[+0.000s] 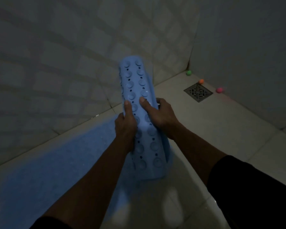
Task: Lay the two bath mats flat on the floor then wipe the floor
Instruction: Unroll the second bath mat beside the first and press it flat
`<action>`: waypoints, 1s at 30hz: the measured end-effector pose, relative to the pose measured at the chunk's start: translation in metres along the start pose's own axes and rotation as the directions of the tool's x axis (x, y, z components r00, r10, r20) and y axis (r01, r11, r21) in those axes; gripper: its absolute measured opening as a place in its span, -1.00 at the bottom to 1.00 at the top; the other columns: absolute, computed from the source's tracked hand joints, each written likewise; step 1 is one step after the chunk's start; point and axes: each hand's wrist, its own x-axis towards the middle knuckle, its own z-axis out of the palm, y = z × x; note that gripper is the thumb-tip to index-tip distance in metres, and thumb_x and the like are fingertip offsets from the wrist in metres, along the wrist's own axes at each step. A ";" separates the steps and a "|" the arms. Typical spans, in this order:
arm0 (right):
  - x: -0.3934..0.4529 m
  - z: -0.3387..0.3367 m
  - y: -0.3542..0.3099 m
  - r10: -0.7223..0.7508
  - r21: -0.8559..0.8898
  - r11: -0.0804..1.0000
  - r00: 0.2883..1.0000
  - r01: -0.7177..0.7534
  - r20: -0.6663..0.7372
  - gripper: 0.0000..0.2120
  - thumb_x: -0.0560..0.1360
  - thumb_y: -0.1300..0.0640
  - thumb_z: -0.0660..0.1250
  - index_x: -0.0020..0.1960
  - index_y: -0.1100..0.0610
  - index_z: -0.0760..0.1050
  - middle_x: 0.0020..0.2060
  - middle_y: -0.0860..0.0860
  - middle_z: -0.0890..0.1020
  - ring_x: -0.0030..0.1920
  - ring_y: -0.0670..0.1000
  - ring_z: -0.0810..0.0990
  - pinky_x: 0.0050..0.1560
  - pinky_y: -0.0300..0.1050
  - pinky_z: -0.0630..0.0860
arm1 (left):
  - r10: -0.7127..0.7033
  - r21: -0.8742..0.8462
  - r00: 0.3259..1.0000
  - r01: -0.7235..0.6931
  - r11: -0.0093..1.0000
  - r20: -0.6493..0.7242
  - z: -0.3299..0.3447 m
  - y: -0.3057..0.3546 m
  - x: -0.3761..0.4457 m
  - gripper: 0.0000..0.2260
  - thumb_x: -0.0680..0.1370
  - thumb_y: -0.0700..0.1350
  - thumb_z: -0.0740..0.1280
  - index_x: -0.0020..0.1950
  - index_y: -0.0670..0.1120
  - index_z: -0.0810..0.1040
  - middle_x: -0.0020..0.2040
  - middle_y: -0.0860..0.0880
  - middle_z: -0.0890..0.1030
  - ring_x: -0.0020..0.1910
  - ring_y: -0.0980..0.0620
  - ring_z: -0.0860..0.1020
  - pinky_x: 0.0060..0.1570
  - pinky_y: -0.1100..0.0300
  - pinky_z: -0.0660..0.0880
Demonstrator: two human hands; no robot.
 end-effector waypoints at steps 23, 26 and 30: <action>-0.115 0.023 0.025 -0.005 -0.202 0.973 0.894 0.107 0.449 -0.57 0.65 -0.18 0.06 0.35 0.06 0.44 0.19 0.07 0.61 0.11 0.07 0.58 0.06 -0.14 0.43 | -0.120 0.023 0.890 0.144 0.989 -0.441 -0.044 -0.047 -0.167 0.02 0.33 0.62 -0.04 0.40 -0.13 0.52 0.25 -0.19 0.62 0.13 -0.16 0.63 0.23 -0.11 0.56; -0.133 0.025 0.043 0.004 -0.225 0.969 0.904 0.102 0.428 -0.55 0.65 -0.17 0.08 0.37 0.07 0.46 0.23 0.09 0.61 0.19 0.12 0.59 0.19 -0.07 0.49 | -0.090 0.057 0.898 0.126 0.990 -0.430 -0.053 -0.078 -0.176 0.15 0.17 0.69 -0.06 0.34 -0.15 0.56 0.21 -0.20 0.64 0.11 -0.17 0.64 0.21 -0.14 0.57; -0.169 0.024 0.062 0.008 -0.242 0.966 0.924 0.092 0.383 -0.58 0.66 -0.13 0.09 0.35 0.05 0.50 0.22 0.08 0.62 0.20 0.13 0.58 0.27 0.02 0.49 | -0.079 0.047 0.893 0.112 0.993 -0.443 -0.059 -0.112 -0.196 0.07 0.28 0.68 -0.05 0.36 -0.14 0.54 0.28 -0.18 0.60 0.19 -0.17 0.59 0.26 -0.14 0.53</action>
